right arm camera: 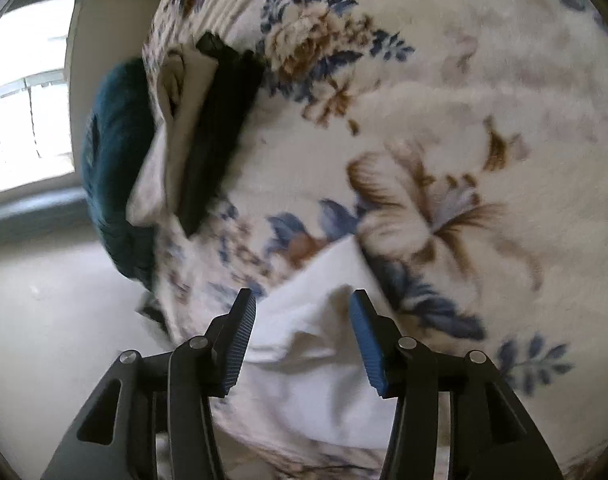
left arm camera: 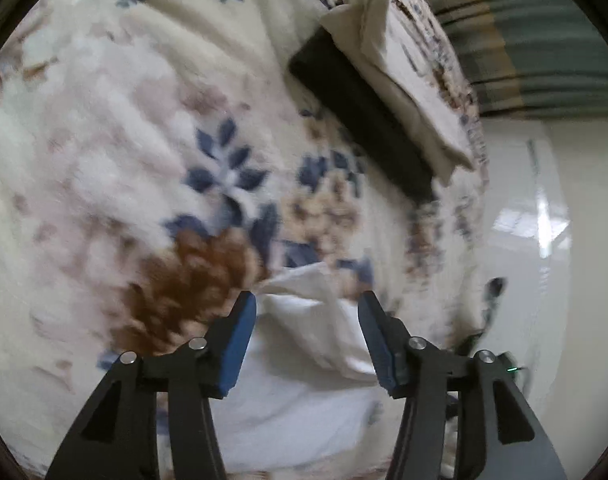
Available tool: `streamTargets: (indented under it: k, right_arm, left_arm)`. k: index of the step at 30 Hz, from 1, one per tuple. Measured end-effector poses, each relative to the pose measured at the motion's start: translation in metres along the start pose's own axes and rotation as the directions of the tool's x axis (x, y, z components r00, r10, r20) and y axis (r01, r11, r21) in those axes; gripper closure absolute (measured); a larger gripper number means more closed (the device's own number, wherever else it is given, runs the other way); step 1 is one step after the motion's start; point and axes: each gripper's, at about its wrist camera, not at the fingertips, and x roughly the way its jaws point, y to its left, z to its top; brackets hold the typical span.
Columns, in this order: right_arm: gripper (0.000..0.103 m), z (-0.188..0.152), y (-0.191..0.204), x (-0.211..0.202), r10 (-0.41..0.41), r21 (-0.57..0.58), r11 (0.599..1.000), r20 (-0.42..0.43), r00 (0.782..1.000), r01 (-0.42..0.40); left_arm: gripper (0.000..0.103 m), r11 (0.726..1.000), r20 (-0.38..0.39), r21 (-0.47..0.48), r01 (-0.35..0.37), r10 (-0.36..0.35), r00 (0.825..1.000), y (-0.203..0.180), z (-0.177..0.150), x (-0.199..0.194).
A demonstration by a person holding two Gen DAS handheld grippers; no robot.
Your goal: Fold small clothes
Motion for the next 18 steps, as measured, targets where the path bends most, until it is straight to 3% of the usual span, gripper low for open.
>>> streamTargets:
  k: [4,7,9,13,18]
  right_arm:
    - [0.052,-0.013,0.008,0.015,-0.126,-0.193,0.975,-0.056,0.99,0.113]
    - [0.052,-0.012,0.019,0.038,-0.153,-0.251,0.961,-0.113,0.982,0.121]
    - [0.052,0.001,0.025,0.055,-0.115,-0.196,0.977,-0.133,0.984,0.088]
    - [0.052,0.031,0.037,0.057,-0.027,-0.091,0.996,-0.049,0.998,0.023]
    - [0.052,0.044,0.046,0.033,-0.099,-0.142,0.984,0.041,0.994,0.104]
  left_arm:
    - [0.053,0.991,-0.06,0.084,-0.104,0.109,0.992,0.002,-0.004,0.023]
    - [0.053,0.996,-0.093,0.049,-0.077,0.081,0.992,0.002,0.003,0.043]
    - [0.053,0.999,-0.09,0.028,-0.041,0.043,0.995,-0.008,0.019,0.059]
    - [0.053,0.999,-0.052,0.027,-0.019,0.02,0.998,-0.026,0.052,0.069]
    - [0.053,0.996,0.004,0.075,-0.04,0.04,0.999,-0.032,0.069,0.047]
